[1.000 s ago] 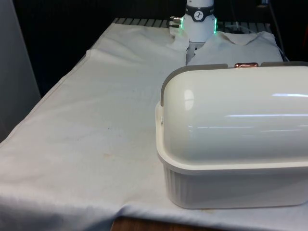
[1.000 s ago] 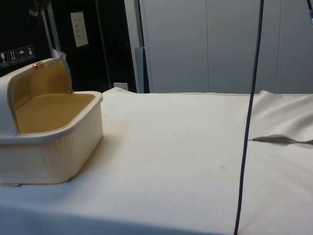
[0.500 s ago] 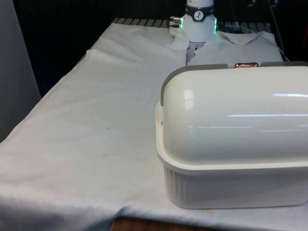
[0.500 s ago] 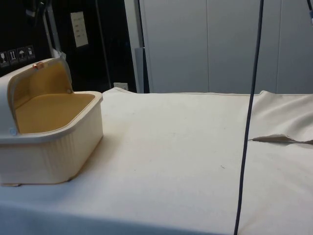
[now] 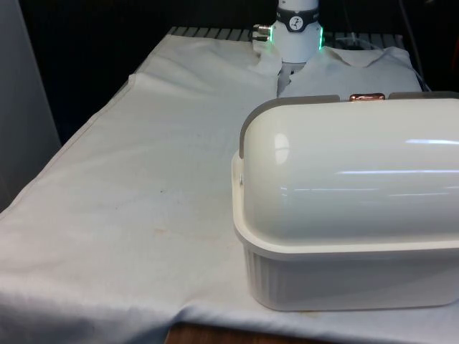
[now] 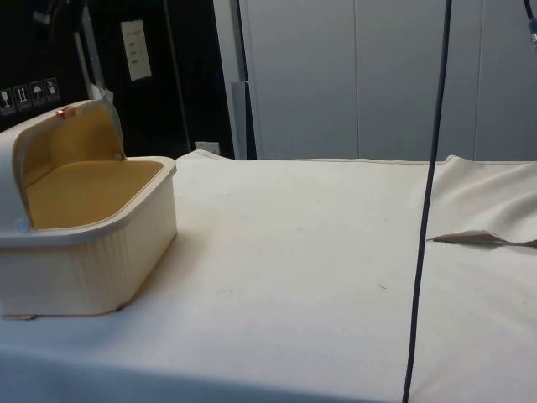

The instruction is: Open the lid, then close it.

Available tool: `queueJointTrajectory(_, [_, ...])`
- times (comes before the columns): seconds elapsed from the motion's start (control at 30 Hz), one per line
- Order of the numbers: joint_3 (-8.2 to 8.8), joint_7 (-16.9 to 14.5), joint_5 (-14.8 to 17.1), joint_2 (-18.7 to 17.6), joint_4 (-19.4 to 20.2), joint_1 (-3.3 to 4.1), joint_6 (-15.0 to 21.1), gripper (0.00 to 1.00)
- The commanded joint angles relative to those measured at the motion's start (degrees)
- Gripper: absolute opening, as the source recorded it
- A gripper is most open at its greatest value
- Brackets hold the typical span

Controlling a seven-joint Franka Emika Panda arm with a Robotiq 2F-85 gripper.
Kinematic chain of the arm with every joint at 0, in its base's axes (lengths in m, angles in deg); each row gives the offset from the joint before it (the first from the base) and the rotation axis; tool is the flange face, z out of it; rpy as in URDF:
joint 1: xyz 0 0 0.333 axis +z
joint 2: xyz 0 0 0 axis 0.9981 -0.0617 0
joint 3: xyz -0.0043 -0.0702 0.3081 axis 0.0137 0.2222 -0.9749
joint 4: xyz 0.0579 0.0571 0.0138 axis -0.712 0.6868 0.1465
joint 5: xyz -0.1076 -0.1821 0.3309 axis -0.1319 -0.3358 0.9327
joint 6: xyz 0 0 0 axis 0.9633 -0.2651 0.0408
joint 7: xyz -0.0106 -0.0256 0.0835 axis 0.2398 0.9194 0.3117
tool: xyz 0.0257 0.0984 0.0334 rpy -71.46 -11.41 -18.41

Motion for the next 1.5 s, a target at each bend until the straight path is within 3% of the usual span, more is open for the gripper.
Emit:
queueJointTrajectory(0.0, [-0.06, 0.17, 0.11, -0.92, -1.26, 0.06, -0.34, 1.0])
queueJointTrajectory(0.27, [-0.34, 0.34, 0.0, -3.27, -5.39, 0.17, -1.6, 1.0])
queueJointTrajectory(0.67, [-0.29, 0.17, 0.0, -4.53, -5.67, 0.06, -0.69, 1.0])
queueJointTrajectory(0.9, [0.4, -0.97, 0.57, -7.33, -6.42, -0.8, 1.32, 1.0])
queueJointTrajectory(0.97, [0.74, -0.57, 0.11, -7.16, -6.25, -0.52, 0.97, 1.0])
queueJointTrajectory(1.1, [0.86, -1.38, 0.69, -9.0, -6.82, -1.2, 2.58, 1.0])
queueJointTrajectory(1.47, [1.38, -1.09, 0.57, -11.8, -8.25, -1.49, 5.16, 1.0])
